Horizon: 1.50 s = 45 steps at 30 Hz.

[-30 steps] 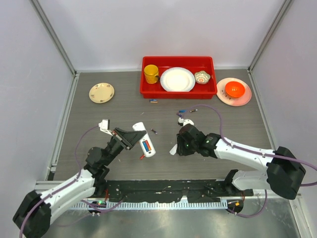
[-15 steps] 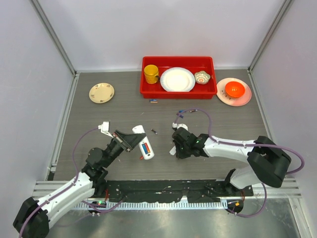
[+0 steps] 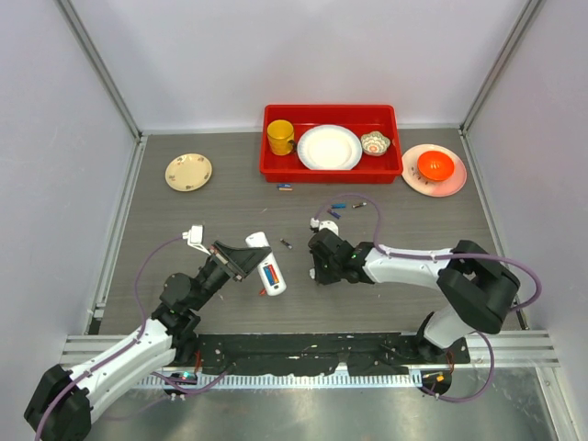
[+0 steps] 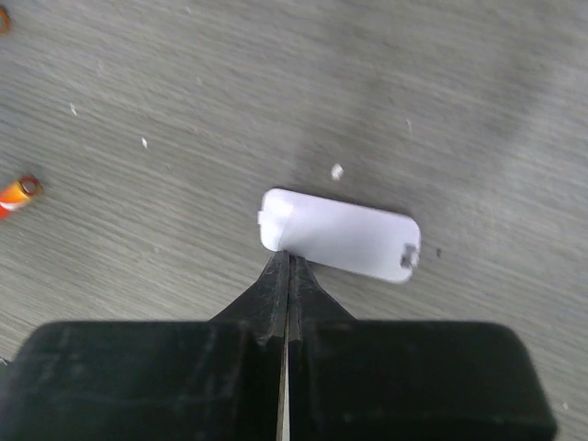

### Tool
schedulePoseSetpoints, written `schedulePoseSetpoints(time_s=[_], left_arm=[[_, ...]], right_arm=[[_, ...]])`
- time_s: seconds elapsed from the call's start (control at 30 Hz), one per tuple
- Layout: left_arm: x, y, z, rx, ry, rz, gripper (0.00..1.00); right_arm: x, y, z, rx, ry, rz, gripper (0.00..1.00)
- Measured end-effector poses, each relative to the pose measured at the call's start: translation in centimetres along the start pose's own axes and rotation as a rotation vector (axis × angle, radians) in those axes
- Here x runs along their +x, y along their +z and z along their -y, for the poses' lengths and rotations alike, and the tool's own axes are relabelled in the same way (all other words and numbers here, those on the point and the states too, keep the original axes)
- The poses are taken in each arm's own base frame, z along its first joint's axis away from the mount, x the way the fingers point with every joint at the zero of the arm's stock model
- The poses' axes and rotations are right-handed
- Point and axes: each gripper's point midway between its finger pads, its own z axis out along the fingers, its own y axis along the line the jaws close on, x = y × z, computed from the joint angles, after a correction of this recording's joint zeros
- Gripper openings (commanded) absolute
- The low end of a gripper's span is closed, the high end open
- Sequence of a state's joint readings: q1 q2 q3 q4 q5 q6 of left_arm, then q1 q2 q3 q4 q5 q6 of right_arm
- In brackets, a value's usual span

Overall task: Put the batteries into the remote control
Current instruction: Adjust the battery cover at the center of the board, then pick up the battery cover at the center of the board.

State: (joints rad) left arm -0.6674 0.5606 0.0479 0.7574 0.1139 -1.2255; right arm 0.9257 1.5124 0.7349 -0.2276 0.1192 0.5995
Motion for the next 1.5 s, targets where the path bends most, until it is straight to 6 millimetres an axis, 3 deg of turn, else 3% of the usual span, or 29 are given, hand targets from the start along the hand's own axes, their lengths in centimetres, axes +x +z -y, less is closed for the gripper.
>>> schedulePoseSetpoints(time_s=[0.27,0.53,0.63,0.67,0.73,0.83,1.0,1.13,1.3,1.5], left_arm=[[0.0,0.0,0.0,-0.002,0.001,0.002,0.0],[0.1,0.2,-0.8,-0.027,0.001,-0.001,0.0],[0.3,0.3,-1.2,-0.041,0.0,-0.007,0.0],[0.4,0.3,-1.4,-0.048,-0.001,-0.01,0.0],[0.5,0.4,-1.8,-0.062,-0.002,-0.016,0.0],[0.6,0.4,-2.0,-0.067,-0.003,-0.018,0.0],[0.6,0.6,-2.1,-0.066,-0.002,-0.019,0.0],[1.0,0.7,-2.6,-0.077,-0.005,-0.034,0.0],[1.4,0.9,-2.8,-0.078,-0.008,-0.053,0.0],[1.4,0.9,-2.5,-0.065,-0.007,-0.058,0.0]], right_arm=[[-3.1,2.0,-1.1,0.002,0.025,0.038,0.01],[-6.7,3.2,1.5,0.051,0.076,0.076,0.04],[-7.2,3.2,2.3,0.061,0.076,0.08,0.16],[-7.3,3.1,2.3,0.057,0.071,0.079,0.26],[-7.6,2.6,1.8,0.032,0.059,0.086,0.39],[-8.8,0.4,0.8,-0.018,0.056,0.14,0.47],[-11.4,-3.5,0.1,-0.052,0.051,0.247,0.53],[-9.6,-2.3,1.5,0.019,0.035,0.173,0.71],[-5.6,-0.7,3.8,0.106,0.009,0.032,0.73],[-4.5,-0.2,4.2,0.128,-0.012,-0.008,0.71]])
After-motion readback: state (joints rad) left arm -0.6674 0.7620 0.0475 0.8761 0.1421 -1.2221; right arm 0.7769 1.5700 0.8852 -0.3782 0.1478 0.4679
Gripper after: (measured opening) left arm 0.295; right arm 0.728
